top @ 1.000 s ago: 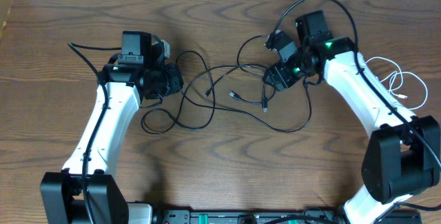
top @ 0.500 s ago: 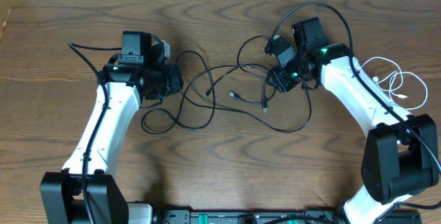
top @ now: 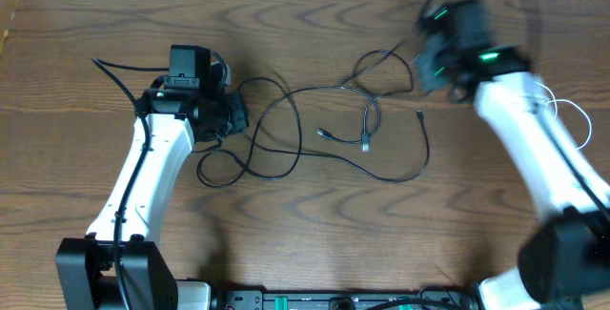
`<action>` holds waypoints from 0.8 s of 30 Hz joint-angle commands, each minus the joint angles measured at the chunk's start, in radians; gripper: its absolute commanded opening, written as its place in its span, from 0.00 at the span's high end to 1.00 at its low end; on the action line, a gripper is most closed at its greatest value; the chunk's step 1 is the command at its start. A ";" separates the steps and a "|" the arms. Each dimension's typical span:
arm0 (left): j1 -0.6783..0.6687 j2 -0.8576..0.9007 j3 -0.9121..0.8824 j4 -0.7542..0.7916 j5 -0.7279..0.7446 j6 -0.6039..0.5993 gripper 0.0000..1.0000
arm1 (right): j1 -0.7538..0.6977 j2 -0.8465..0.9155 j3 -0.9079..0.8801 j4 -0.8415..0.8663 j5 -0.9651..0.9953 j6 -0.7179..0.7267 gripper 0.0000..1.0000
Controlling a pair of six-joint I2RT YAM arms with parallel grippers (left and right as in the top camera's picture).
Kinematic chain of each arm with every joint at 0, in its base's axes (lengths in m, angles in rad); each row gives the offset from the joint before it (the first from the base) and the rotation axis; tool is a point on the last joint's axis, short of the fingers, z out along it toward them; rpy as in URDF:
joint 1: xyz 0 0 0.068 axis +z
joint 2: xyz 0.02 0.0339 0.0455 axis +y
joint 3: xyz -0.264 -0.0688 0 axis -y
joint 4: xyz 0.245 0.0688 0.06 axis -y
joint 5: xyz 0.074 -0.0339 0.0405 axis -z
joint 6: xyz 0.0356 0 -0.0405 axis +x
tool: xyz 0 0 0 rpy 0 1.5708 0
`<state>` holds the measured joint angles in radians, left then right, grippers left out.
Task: Untangle cables
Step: 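Grasp a black cable with the right gripper and lift it back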
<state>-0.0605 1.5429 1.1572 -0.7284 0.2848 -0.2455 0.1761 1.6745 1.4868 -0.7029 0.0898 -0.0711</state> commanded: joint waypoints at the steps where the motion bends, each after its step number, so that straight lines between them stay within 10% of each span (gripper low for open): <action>1: 0.005 -0.003 0.005 -0.007 -0.178 0.016 0.93 | -0.106 -0.167 0.117 0.004 0.129 0.068 0.99; 24: 0.035 -0.022 0.005 0.003 -0.093 0.013 0.93 | -0.519 -0.174 0.120 -0.183 0.129 0.071 0.99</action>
<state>-0.0280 1.5410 1.1568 -0.7177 0.1600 -0.2379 -0.3080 1.4635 1.6085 -0.8722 0.2111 -0.0101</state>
